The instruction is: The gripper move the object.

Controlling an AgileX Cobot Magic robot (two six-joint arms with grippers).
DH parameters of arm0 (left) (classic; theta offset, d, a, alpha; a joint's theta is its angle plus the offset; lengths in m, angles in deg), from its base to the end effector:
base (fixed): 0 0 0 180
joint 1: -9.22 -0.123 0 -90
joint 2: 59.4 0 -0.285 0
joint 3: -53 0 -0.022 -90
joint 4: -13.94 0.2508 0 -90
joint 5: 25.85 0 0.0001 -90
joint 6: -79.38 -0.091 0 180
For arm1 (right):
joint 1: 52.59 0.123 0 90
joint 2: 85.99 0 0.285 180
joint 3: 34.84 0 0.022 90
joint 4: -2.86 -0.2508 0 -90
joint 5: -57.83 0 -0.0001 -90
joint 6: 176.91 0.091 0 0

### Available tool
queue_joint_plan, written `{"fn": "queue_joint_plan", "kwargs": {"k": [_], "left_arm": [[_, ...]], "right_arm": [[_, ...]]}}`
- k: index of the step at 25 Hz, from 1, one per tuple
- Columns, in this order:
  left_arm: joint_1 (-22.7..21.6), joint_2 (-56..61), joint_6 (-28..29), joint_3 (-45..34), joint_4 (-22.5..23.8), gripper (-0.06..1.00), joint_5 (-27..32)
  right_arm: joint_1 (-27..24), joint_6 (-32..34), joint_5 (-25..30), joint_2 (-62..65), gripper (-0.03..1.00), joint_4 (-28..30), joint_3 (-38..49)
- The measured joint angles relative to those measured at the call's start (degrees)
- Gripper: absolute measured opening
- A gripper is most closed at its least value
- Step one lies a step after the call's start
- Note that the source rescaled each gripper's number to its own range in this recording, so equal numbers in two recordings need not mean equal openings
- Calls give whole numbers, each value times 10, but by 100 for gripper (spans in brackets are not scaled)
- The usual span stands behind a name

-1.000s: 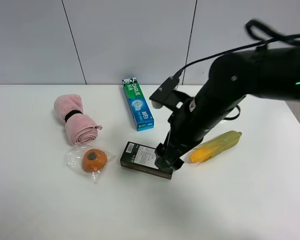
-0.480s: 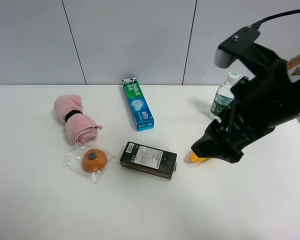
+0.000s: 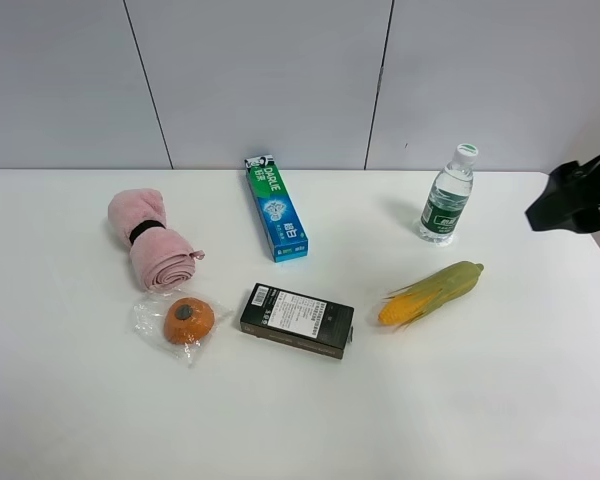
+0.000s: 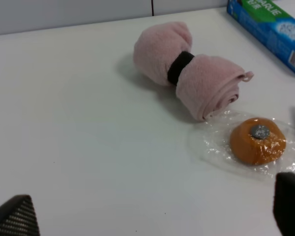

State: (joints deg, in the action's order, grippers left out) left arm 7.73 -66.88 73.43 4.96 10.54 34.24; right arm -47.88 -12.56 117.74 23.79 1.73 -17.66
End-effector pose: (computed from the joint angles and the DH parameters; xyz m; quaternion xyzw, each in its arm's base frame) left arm -0.0062 -0.0048 0.2809 0.0341 0.8452 0.0050 0.5334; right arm 0.2014 0.0181 0.3479 -0.1673 0.9448 -0.0173 0.2810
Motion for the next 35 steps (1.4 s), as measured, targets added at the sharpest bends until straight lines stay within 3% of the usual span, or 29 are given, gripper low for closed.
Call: {"fn": "queue_joint_plan", "kwargs": {"k": [3,10,17,30,35], "left_arm": [[0,0,0,0,0,100,0],[0,0,0,0,0,100,0],[0,0,0,0,0,100,0],[0,0,0,0,0,100,0],[0,0,0,0,0,100,0]], "right_arm": [[-36,0,4,22,64,-6,0],[-42,11,46,113,64,-6,0],[-42,90,92,219,64,1,0],[-42,125,102,368,64,65,3],[-42,125,102,422,64,65,56]]}}
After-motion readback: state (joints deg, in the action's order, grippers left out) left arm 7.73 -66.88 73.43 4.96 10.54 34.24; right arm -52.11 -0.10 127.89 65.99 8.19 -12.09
